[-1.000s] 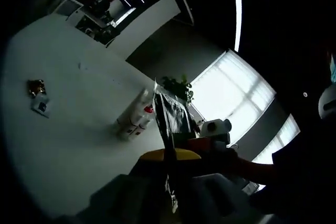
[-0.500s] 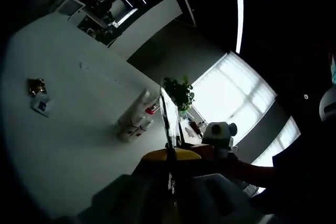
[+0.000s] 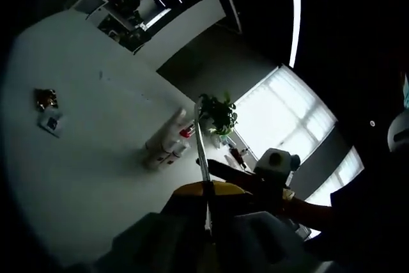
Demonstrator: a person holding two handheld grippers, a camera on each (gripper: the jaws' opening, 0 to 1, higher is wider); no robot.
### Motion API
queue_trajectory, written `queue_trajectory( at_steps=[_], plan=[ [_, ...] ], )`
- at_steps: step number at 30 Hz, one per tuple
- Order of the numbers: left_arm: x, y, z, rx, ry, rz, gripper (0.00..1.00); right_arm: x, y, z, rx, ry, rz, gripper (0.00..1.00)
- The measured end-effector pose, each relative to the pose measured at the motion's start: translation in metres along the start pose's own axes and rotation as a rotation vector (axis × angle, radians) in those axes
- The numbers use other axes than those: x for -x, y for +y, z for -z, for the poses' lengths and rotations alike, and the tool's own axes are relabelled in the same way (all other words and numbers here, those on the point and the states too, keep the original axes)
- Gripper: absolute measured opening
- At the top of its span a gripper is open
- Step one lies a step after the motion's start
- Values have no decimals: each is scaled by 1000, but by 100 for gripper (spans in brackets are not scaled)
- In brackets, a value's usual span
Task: Arrange the skincare products in the storage area until every visible bottle or jar stands upright without overlapping.
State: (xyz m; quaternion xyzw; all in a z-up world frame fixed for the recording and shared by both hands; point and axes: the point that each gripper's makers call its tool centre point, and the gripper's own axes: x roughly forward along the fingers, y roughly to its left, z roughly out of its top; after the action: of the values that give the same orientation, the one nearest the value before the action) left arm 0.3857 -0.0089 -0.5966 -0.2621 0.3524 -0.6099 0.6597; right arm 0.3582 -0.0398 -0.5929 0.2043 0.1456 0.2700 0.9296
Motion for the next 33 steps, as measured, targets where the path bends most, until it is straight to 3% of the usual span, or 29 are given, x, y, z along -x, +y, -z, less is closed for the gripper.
queue_trajectory(
  at_steps=[7, 19, 33],
  plan=[
    [-3, 7, 0, 9, 6, -12, 0, 14, -11, 14, 88, 76, 71, 99],
    [-16, 40, -5, 121, -51, -76, 0, 47, -37, 15, 61, 53, 184, 99],
    [-42, 86, -10, 201, -59, -131, 0, 80, -61, 23, 53, 74, 288, 99]
  ],
)
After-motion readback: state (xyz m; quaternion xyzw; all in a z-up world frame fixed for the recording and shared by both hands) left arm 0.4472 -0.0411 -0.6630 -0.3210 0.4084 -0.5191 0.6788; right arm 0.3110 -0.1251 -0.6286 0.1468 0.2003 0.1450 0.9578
